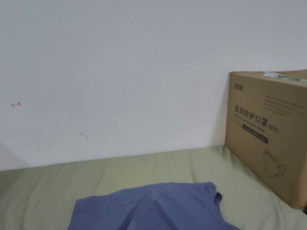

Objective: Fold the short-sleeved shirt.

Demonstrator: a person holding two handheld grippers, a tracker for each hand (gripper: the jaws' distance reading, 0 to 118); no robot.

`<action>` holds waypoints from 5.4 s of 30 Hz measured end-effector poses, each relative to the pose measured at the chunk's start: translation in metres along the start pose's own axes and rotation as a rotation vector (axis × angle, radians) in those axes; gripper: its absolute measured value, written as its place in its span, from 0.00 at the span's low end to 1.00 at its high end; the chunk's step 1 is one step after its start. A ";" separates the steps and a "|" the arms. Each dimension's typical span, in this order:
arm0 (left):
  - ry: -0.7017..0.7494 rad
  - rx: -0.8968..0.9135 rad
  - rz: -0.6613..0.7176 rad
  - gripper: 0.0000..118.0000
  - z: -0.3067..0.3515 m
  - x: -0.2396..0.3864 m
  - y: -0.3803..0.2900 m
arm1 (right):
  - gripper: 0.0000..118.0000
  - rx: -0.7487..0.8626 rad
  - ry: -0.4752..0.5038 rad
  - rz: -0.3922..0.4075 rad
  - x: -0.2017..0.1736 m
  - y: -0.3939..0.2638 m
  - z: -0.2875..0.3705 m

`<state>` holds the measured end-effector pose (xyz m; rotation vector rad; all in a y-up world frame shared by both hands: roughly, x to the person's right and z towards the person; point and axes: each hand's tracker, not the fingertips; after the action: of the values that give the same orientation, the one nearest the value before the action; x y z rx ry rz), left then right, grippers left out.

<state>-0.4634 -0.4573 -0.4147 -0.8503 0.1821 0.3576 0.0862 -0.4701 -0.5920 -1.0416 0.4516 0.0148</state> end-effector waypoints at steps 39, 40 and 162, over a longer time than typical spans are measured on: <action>-0.211 -0.084 0.137 0.93 0.160 -0.021 -0.184 | 0.79 -0.081 -0.081 0.124 -0.007 -0.158 0.128; -0.235 0.013 0.114 0.93 0.174 -0.013 -0.179 | 0.79 -0.013 -0.077 0.125 -0.013 -0.156 0.139; -0.140 -0.096 0.329 0.89 0.041 -0.032 -0.074 | 0.91 0.132 -0.032 -0.127 0.004 -0.014 0.020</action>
<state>-0.4645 -0.4785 -0.3271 -0.8869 0.1755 0.7372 0.1003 -0.4613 -0.5734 -0.9370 0.3517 -0.1101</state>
